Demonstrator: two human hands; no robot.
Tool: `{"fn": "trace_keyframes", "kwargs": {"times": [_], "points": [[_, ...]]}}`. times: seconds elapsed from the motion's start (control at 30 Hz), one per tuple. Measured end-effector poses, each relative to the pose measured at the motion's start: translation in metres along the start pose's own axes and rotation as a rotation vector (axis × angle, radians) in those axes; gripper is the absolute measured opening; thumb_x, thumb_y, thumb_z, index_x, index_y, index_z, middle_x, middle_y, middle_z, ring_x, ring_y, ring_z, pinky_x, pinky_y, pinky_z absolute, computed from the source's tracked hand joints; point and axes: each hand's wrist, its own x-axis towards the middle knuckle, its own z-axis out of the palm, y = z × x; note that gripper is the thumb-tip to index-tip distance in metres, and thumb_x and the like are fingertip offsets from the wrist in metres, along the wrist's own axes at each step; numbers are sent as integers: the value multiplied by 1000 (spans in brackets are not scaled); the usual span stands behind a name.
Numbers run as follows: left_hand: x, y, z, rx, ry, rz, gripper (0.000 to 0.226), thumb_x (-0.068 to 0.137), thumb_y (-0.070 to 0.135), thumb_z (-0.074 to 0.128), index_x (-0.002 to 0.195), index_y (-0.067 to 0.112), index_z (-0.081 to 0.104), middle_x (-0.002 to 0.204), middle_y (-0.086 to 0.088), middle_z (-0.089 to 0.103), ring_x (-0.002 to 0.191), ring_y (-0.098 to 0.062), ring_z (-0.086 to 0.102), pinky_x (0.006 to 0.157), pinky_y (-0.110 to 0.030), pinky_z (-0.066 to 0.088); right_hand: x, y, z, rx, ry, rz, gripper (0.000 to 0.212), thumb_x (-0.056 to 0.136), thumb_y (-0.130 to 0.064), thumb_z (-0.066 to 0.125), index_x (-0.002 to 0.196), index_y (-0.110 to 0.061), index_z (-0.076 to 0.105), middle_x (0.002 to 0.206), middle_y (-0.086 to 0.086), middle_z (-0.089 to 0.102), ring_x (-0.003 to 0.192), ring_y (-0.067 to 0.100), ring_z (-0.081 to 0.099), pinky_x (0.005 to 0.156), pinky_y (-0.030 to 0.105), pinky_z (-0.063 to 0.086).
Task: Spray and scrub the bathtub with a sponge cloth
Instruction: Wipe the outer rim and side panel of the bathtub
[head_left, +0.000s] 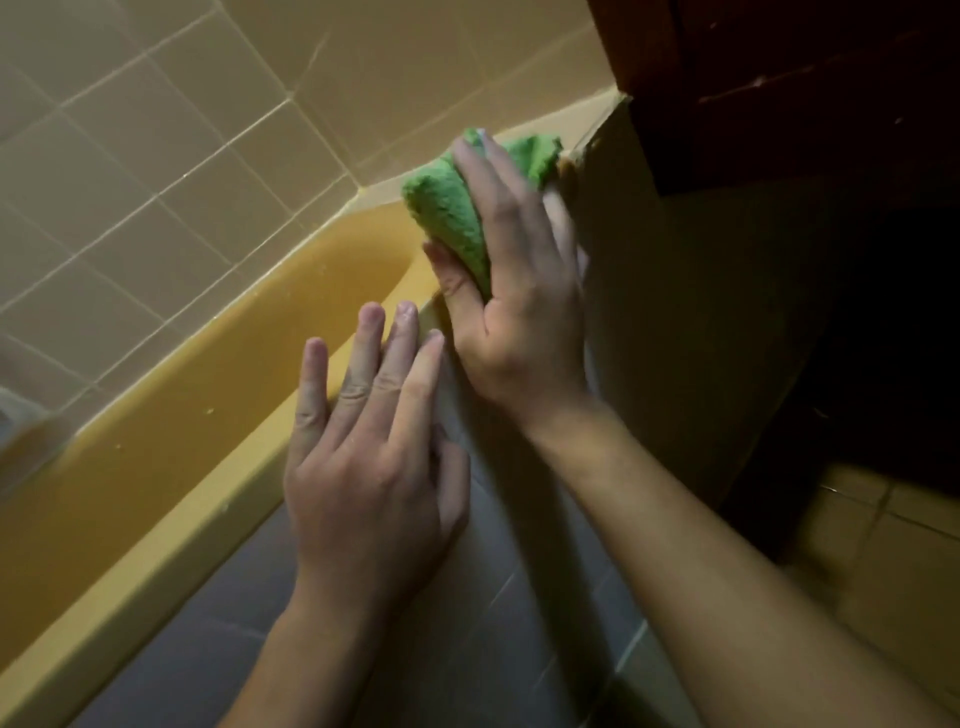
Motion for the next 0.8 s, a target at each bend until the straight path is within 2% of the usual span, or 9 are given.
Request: {"fn": "trace_keyframes", "kwargs": {"times": [0.1, 0.2, 0.23, 0.3, 0.43, 0.5, 0.63, 0.73, 0.8], "points": [[-5, -1, -1, -9, 8, -17, 55, 91, 14, 51, 144, 2, 58, 158, -15, 46, 153, -31, 37, 127, -56, 22, 28, 29, 0, 20, 21, -39, 55, 102, -38, 55, 148, -8, 51, 151, 10, 53, 139, 30, 50, 111, 55, 41], [-9, -3, -1, -11, -3, -16, 58, 89, 14, 56, 145, 2, 58, 159, -15, 45, 153, -31, 36, 128, -55, 21, 43, 64, -11, 206, 75, 289, 56, 106, -34, 52, 154, -6, 38, 149, 4, 48, 133, 12, 49, 107, 18, 44], [-9, -3, -1, -13, -3, -21, 58, 89, 15, 56, 145, 2, 58, 159, -14, 45, 153, -30, 36, 128, -54, 22, 43, 67, -15, 211, 74, 346, 56, 107, -31, 51, 155, -7, 36, 150, 4, 47, 134, 10, 47, 106, 14, 43], [-8, 0, 2, -26, 3, -48, 59, 89, 16, 55, 146, 3, 57, 160, -13, 44, 154, -28, 35, 127, -55, 23, 32, 59, -16, 117, 57, 313, 55, 107, -31, 52, 154, -7, 39, 151, 8, 49, 136, 15, 49, 110, 25, 45], [3, 16, 11, -116, 15, -149, 64, 86, 16, 56, 149, 2, 53, 161, -14, 42, 155, -26, 33, 127, -55, 22, -3, 18, -13, -51, -57, -60, 50, 102, -25, 61, 145, -4, 51, 147, 13, 54, 139, 29, 50, 112, 55, 41], [12, 20, 10, -175, -32, -197, 67, 85, 17, 56, 150, 1, 51, 162, -14, 42, 155, -26, 33, 127, -53, 22, 14, 19, -16, -123, -113, -102, 49, 101, -29, 61, 144, -8, 54, 145, 10, 57, 136, 30, 53, 110, 55, 43], [38, 2, -10, -385, -262, -247, 66, 89, 31, 52, 150, 6, 53, 158, -10, 49, 152, -24, 40, 126, -44, 25, 83, 22, -18, -248, -177, 112, 47, 103, -31, 60, 143, -9, 56, 136, 9, 63, 124, 26, 61, 103, 44, 50], [69, -40, -38, -569, -389, -426, 64, 93, 43, 48, 150, 13, 54, 156, -3, 52, 150, -22, 42, 126, -40, 24, 108, -28, -11, -212, -345, 271, 48, 103, -34, 59, 146, -13, 54, 138, 3, 62, 125, 18, 60, 106, 33, 48], [92, -78, -64, -630, -463, -539, 68, 95, 49, 42, 154, 15, 48, 160, -1, 48, 153, -20, 36, 127, -41, 24, 123, -75, -4, -112, -427, 466, 49, 103, -41, 56, 147, -20, 53, 138, -3, 63, 125, 12, 60, 108, 36, 48]]}}
